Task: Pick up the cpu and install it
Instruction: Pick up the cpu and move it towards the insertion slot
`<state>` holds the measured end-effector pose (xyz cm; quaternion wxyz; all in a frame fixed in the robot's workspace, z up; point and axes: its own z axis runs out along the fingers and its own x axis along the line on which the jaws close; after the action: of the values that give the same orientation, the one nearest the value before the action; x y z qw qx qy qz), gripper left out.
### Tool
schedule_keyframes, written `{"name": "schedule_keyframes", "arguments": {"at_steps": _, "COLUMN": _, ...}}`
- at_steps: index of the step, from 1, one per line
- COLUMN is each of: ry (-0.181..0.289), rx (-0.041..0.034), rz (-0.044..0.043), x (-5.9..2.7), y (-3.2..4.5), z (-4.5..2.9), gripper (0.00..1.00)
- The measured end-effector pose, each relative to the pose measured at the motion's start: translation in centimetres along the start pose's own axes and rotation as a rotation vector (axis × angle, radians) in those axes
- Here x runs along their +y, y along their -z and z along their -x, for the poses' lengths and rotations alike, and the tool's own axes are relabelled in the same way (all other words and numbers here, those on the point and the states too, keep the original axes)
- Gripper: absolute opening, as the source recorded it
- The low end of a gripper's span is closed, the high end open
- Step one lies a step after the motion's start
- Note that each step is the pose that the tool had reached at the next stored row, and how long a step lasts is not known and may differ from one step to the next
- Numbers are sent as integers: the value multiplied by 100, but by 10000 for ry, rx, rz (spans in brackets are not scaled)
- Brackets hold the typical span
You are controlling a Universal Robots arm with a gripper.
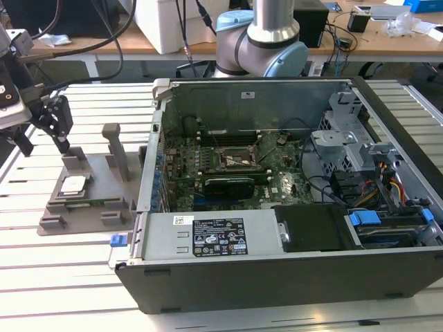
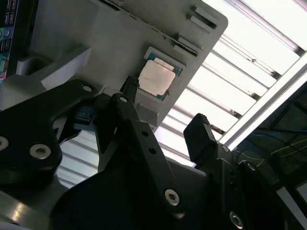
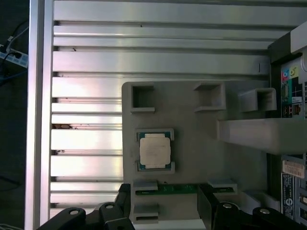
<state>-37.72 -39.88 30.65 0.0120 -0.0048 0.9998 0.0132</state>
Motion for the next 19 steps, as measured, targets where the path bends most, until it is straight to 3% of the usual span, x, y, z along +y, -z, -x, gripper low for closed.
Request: {"name": "schedule_keyframes", "arguments": {"at_steps": 19, "ry": 1, "rx": 1, "rz": -40, "x": -5, "y": -187, "z": 1, "gripper": 66}}
